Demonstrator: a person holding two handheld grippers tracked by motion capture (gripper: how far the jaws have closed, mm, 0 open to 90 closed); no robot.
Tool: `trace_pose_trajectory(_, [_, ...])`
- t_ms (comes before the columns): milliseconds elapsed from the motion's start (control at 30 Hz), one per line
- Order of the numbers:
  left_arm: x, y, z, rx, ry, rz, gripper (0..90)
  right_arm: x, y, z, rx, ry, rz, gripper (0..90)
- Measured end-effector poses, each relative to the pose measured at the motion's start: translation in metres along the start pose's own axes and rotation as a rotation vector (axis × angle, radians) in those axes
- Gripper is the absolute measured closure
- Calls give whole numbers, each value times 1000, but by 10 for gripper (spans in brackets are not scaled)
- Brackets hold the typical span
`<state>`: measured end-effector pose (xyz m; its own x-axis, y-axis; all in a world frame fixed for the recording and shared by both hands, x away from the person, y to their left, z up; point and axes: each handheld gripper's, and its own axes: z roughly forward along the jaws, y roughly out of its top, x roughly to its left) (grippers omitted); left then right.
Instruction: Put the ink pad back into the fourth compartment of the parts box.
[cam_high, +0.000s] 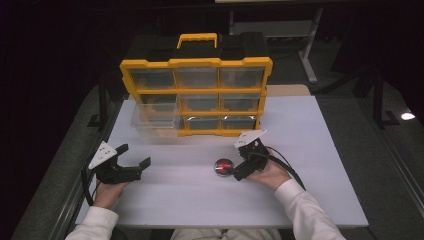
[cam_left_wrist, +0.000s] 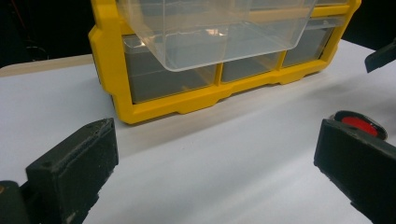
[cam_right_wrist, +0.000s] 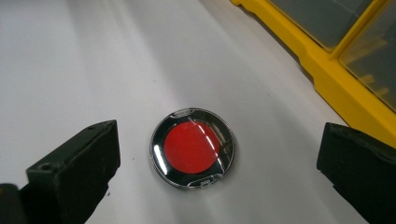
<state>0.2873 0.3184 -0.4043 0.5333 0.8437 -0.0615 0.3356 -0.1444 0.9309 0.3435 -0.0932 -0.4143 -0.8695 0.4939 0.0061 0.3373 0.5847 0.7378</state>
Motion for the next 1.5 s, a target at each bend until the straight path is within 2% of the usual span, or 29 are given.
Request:
trace_pose_trajectory(500, [-1, 0, 1, 1, -8, 5, 0, 8, -1, 23, 53, 16, -38, 0])
trace_pose_trajectory(867, [-1, -1, 1, 1, -10, 7, 0, 9, -4, 34, 59, 49, -36, 82])
trace_pose_trajectory(1500, [-2, -1, 2, 7, -11, 4, 0, 9, -7, 42, 62, 57, -44, 220])
